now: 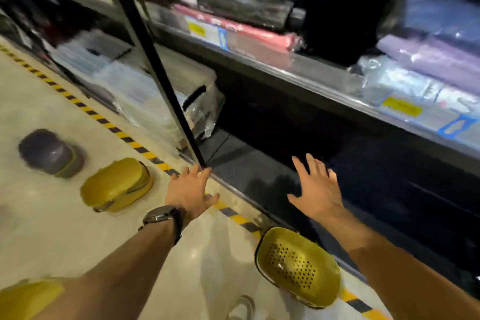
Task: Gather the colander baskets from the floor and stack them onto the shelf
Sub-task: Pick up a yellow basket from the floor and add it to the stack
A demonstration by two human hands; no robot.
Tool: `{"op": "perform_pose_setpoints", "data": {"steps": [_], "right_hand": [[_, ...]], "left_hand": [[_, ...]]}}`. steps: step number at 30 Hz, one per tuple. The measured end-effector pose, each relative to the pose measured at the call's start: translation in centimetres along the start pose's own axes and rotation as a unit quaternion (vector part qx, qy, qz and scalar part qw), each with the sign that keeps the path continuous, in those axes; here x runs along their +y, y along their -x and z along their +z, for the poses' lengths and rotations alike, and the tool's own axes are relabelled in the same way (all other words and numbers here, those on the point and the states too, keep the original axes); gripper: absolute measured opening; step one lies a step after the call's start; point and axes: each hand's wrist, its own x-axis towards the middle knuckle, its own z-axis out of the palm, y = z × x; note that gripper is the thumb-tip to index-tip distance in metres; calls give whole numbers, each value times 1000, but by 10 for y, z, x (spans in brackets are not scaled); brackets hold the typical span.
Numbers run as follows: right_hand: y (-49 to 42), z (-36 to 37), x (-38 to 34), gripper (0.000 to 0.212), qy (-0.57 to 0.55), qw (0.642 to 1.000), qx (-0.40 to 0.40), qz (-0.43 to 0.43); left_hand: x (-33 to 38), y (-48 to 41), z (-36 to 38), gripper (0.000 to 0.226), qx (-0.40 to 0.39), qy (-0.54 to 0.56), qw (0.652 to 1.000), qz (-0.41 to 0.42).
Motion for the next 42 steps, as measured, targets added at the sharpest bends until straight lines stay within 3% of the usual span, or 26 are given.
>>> {"op": "perform_pose_setpoints", "data": {"steps": [7,15,23,33,42], "right_hand": [[51,-100,-118,91,-9,991,24,-129],[117,-186,-234,89,-15,967,35,-250],[153,-233,-330,91,9,952,82,-296],[163,-236,-410,90,-3,947,96,-308],[74,-236,-428,91,2,950,87,-299]], "left_hand": [[-68,141,-97,76,39,12,991,-126],[-159,311,-129,78,78,60,951,-295],[-266,394,-177,76,174,48,922,-343],[-333,411,-182,77,186,42,919,-346],[-363,331,-183,76,158,34,928,-335]]}}
